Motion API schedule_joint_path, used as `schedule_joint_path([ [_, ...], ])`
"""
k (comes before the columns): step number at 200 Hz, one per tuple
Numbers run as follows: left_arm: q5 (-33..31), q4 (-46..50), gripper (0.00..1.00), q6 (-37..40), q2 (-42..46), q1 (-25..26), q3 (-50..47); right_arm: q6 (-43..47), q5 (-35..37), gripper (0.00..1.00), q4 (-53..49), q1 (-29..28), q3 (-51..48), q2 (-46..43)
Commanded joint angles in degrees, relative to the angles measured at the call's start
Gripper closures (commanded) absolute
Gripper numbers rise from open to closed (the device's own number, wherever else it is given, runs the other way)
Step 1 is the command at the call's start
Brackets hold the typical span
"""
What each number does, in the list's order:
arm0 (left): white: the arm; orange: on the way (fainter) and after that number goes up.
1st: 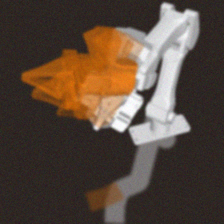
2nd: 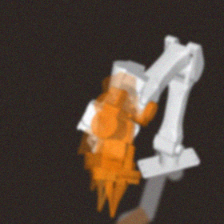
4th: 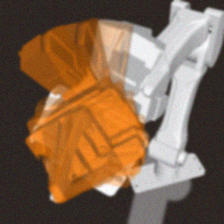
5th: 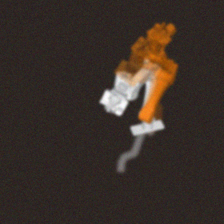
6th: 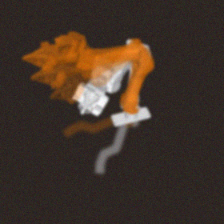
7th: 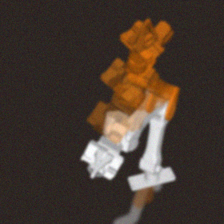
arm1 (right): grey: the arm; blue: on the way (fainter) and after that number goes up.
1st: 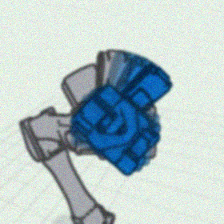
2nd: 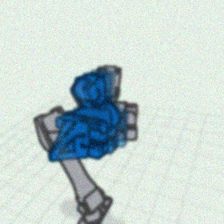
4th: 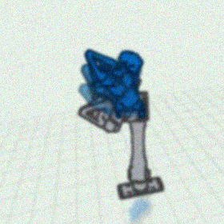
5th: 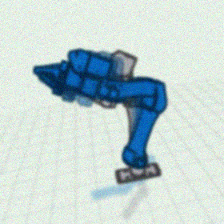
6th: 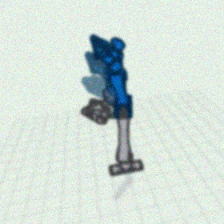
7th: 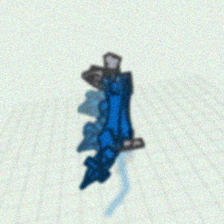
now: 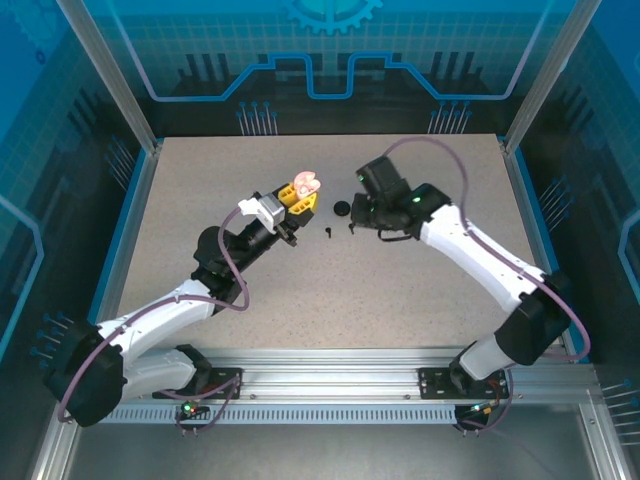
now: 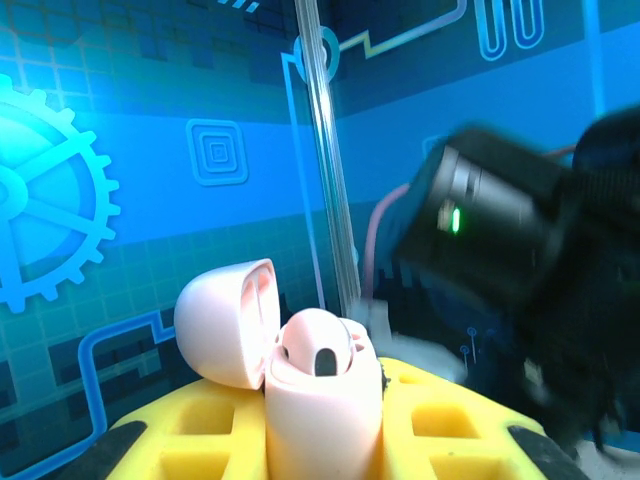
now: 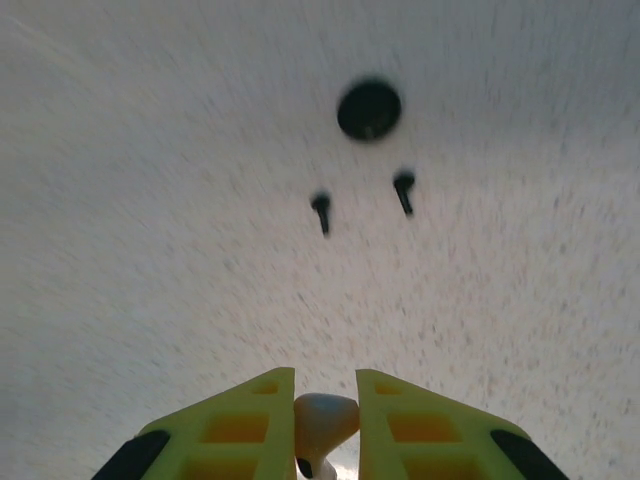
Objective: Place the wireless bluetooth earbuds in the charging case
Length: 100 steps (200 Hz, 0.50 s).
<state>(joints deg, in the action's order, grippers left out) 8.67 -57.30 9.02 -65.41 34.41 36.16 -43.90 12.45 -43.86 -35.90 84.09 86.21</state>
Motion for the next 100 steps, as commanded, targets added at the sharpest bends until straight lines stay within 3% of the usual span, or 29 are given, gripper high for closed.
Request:
schedule_joint_path([
  [1, 2.0, -1.2, 1.0, -0.1, 0.1, 0.4, 2.5, 5.4, -1.9, 0.83, 0.7, 2.2, 5.5, -3.1],
  [57, 2.3, -1.0, 1.0, -1.7, -1.2, 0.4, 2.4, 12.5, -7.6, 0.82, 3.7, 3.3, 16.9, -4.1],
  [100, 1.9, -1.0, 1.0, -2.3, -2.7, 0.4, 2.4, 14.5, -12.3, 0.82, 6.7, 3.0, 18.3, -4.6],
])
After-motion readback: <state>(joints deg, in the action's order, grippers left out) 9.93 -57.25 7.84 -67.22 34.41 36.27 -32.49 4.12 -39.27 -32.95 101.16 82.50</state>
